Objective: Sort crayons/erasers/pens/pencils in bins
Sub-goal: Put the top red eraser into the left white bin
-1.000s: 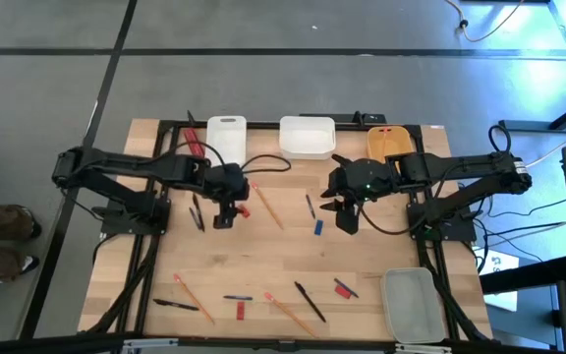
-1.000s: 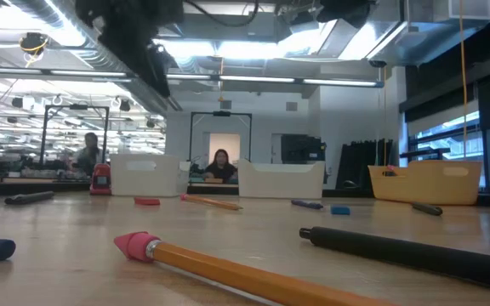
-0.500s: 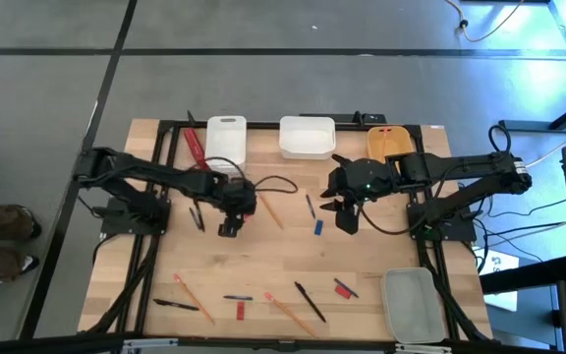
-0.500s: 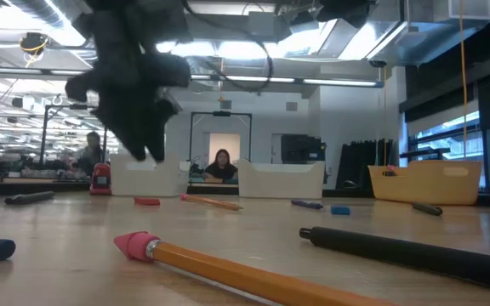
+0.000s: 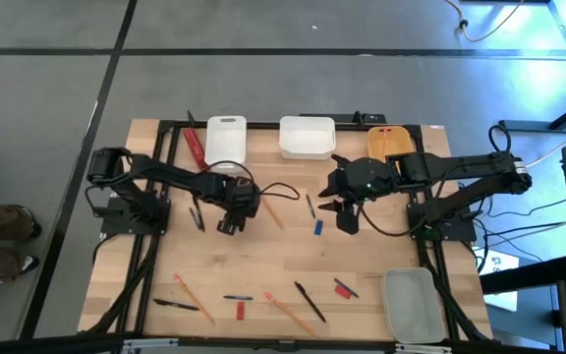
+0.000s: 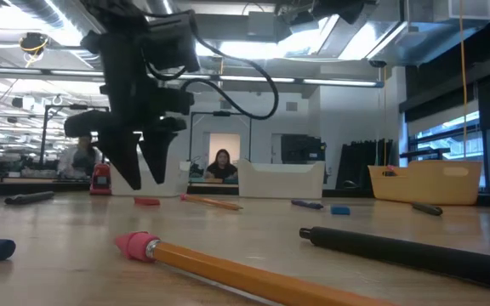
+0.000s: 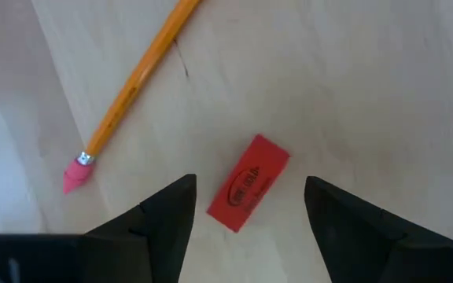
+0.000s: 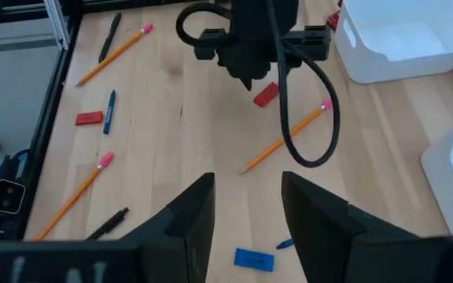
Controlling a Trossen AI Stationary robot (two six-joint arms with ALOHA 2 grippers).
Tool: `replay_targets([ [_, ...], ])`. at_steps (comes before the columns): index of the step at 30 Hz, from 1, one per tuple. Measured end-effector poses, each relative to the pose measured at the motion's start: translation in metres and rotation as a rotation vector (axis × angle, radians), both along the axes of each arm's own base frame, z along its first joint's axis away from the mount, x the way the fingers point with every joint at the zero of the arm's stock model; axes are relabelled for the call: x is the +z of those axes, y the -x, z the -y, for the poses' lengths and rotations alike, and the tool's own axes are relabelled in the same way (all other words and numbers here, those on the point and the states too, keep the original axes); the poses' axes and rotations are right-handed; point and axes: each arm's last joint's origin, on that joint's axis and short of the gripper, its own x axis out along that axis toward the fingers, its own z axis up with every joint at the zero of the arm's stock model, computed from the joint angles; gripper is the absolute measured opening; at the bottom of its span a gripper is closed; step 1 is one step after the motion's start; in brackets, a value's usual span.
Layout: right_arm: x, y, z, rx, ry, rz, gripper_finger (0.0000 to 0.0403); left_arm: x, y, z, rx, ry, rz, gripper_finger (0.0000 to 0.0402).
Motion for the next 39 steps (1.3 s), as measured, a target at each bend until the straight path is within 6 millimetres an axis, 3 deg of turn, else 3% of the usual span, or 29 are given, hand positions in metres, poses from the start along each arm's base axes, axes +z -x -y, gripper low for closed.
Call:
replay_targets([
  [9, 0.001, 0.0, 0.0, 0.0, -0.002, 0.007, 0.0149, -0.014, -0.003, -0.015, -0.015, 0.099, -0.04, 0.0227],
  [19, 0.001, -0.001, 0.0, 0.0, -0.003, 0.012, 0.0149, -0.016, -0.008, -0.016, -0.155, 0.051, -0.017, 0.0209],
  [31, 0.002, -0.002, 0.0, 0.001, -0.003, 0.027, 0.0149, -0.032, -0.009, -0.018, -0.167, 0.122, -0.075, 0.0155],
  [39, 0.002, -0.002, 0.0, 0.001, -0.003, 0.026, 0.0149, -0.032, -0.009, -0.018, -0.163, 0.122, -0.079, 0.0085],
])
